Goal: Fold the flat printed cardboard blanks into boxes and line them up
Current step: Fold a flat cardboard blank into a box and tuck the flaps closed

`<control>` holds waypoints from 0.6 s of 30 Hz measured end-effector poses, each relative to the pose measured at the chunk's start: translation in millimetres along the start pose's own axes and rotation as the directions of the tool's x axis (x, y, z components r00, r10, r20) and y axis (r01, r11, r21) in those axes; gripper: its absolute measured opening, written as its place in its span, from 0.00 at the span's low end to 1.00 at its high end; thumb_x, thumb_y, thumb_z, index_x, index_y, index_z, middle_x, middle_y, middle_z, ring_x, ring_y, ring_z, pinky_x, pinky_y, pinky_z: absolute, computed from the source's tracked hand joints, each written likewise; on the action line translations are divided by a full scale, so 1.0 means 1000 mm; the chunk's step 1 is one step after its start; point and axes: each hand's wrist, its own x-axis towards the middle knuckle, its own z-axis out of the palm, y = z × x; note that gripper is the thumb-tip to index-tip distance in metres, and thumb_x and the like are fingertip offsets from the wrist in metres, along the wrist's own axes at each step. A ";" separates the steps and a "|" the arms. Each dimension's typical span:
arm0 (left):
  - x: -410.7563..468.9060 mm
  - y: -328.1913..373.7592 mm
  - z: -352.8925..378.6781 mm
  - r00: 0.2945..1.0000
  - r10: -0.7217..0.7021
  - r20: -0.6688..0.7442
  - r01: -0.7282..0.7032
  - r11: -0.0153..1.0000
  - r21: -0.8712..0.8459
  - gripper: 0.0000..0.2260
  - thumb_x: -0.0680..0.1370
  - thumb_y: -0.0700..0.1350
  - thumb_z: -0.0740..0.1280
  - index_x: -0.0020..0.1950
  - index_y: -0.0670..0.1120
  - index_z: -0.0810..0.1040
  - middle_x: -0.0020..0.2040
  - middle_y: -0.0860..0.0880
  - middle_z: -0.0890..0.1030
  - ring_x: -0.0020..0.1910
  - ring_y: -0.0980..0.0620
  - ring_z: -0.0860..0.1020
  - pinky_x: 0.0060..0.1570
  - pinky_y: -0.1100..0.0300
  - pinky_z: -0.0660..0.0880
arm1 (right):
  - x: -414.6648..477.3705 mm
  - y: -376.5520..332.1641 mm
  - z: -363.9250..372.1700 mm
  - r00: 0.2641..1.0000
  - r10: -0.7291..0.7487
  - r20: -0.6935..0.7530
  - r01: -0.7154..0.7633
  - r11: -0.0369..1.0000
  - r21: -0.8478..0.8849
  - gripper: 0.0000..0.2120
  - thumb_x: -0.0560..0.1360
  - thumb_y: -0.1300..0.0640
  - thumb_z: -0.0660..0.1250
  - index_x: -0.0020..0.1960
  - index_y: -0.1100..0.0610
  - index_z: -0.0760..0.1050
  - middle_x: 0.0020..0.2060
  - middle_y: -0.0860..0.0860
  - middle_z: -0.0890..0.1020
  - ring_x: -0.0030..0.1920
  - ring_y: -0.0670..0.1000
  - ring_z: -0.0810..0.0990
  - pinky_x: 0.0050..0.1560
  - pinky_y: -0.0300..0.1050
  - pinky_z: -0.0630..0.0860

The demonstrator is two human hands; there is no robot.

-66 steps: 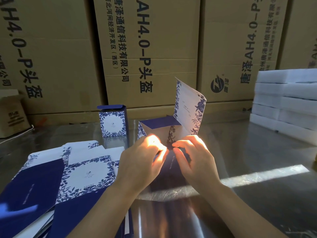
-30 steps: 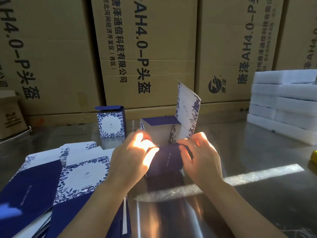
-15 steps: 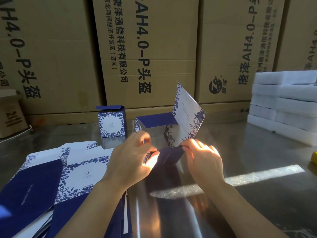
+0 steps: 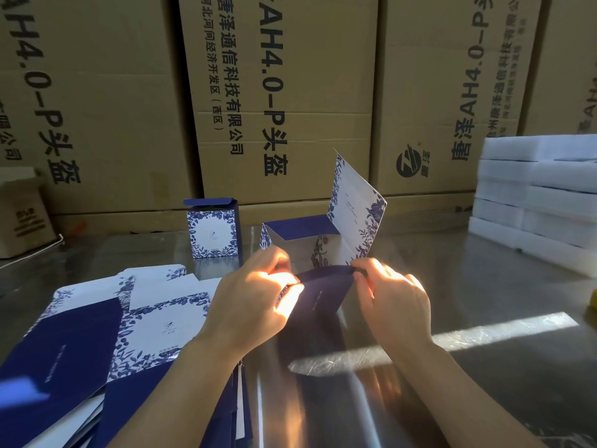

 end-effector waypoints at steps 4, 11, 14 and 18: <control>0.001 0.002 0.000 1.000 0.014 0.002 -0.014 1.000 0.004 0.05 0.65 0.45 0.78 0.35 0.47 0.83 0.39 0.52 0.77 0.31 0.53 0.74 0.23 0.67 0.65 | -0.002 0.002 0.001 1.000 -0.021 -0.023 0.020 1.000 -0.022 0.07 0.70 0.64 0.73 0.46 0.56 0.83 0.34 0.51 0.84 0.30 0.56 0.81 0.34 0.47 0.75; 0.001 0.003 -0.002 0.999 0.038 -0.006 -0.038 0.999 0.000 0.06 0.64 0.45 0.79 0.35 0.46 0.84 0.39 0.52 0.78 0.29 0.54 0.74 0.20 0.67 0.66 | 0.000 0.007 0.003 0.992 -0.089 -0.086 0.082 0.993 -0.084 0.08 0.70 0.64 0.70 0.46 0.55 0.84 0.32 0.51 0.84 0.27 0.54 0.80 0.32 0.45 0.75; 0.002 0.004 -0.002 1.000 0.026 0.000 -0.026 1.000 0.004 0.06 0.64 0.45 0.79 0.35 0.47 0.84 0.39 0.52 0.78 0.28 0.54 0.74 0.20 0.67 0.65 | 0.000 0.009 0.004 0.992 -0.090 -0.089 0.080 0.990 -0.116 0.10 0.66 0.66 0.75 0.45 0.55 0.84 0.30 0.51 0.83 0.26 0.55 0.79 0.30 0.44 0.73; 0.001 0.005 -0.001 1.000 0.027 0.000 -0.027 1.000 0.005 0.06 0.64 0.45 0.79 0.34 0.47 0.84 0.40 0.51 0.79 0.29 0.53 0.75 0.20 0.65 0.70 | 0.001 0.009 0.005 0.992 -0.085 -0.089 0.074 0.990 -0.124 0.09 0.66 0.66 0.76 0.43 0.55 0.83 0.30 0.51 0.83 0.26 0.54 0.79 0.29 0.45 0.73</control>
